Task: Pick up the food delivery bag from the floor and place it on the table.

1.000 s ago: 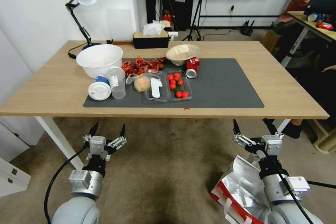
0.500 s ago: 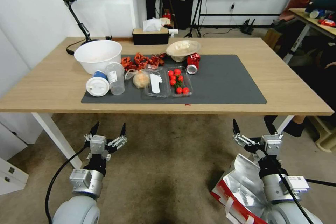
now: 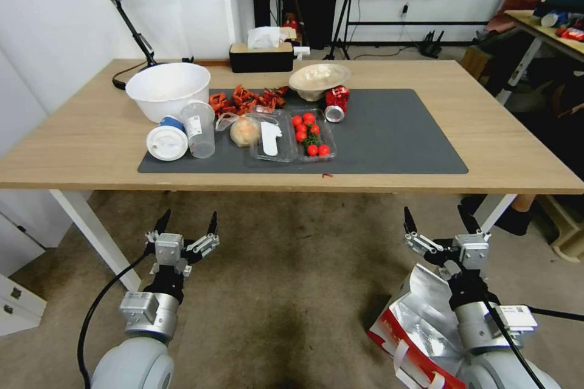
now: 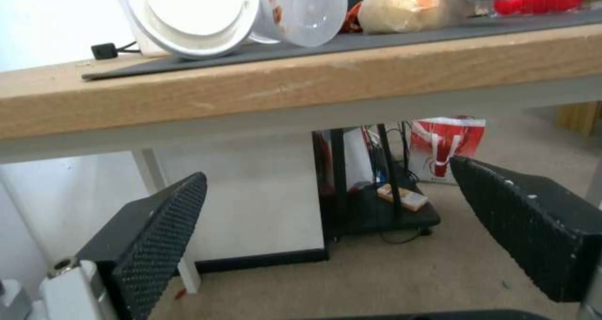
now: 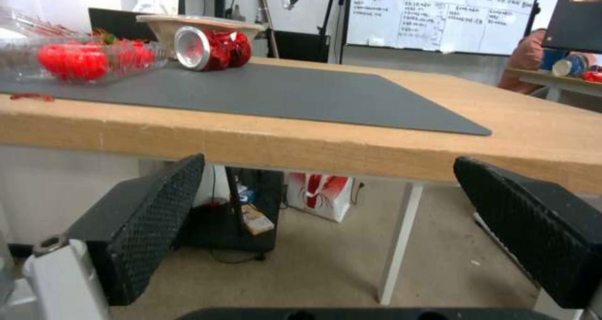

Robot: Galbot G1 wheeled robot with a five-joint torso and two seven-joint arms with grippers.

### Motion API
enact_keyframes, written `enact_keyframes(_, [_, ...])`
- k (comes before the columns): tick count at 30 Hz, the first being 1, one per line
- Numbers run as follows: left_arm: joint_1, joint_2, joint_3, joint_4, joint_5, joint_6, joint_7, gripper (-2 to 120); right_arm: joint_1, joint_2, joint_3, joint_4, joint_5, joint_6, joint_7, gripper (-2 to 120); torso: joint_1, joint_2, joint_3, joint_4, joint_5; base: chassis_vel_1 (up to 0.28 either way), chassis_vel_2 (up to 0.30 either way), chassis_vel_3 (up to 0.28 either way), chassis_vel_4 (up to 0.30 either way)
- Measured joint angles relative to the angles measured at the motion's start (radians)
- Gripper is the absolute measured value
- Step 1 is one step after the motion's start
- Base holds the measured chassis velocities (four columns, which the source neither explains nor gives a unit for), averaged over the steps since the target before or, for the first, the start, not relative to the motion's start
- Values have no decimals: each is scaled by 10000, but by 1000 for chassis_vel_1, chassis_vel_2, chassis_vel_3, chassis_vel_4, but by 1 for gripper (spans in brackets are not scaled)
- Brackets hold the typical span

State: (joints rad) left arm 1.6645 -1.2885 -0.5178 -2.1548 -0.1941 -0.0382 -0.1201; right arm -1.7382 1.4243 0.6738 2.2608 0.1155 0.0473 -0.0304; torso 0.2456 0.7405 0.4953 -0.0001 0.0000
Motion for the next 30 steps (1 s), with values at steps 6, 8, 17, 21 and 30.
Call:
enact_keyframes(6, [4, -36, 20, 12, 17, -5, 21, 97, -4, -6, 16, 47, 6, -43, 2, 100, -120, -282, -162, 0, 0, 0, 0, 0, 0])
enact_keyframes(8, [2, -37, 24, 13, 18, -6, 31, 97, -4, -7, 18, 47, 11, -49, 3, 100, -165, -390, -223, 0, 1, 0, 0, 0, 0])
enact_keyframes(17, [8, -31, 22, 28, 30, -19, 60, 97, 23, 35, 6, 0, 14, -45, 3, 100, -299, -731, -434, 0, 1, 0, 0, 0, 0])
enact_keyframes(21, [-10, -35, 37, 77, 55, -24, 87, 97, 27, 31, 3, -11, 14, -38, -1, 100, -359, -882, -529, 0, 0, 0, 0, 0, 0])
enact_keyframes(30, [-27, -18, 32, 99, 69, -24, 155, 98, 17, -5, 19, -51, 19, -1, -3, 100, -516, -1273, -762, 0, 1, 0, 0, 0, 0])
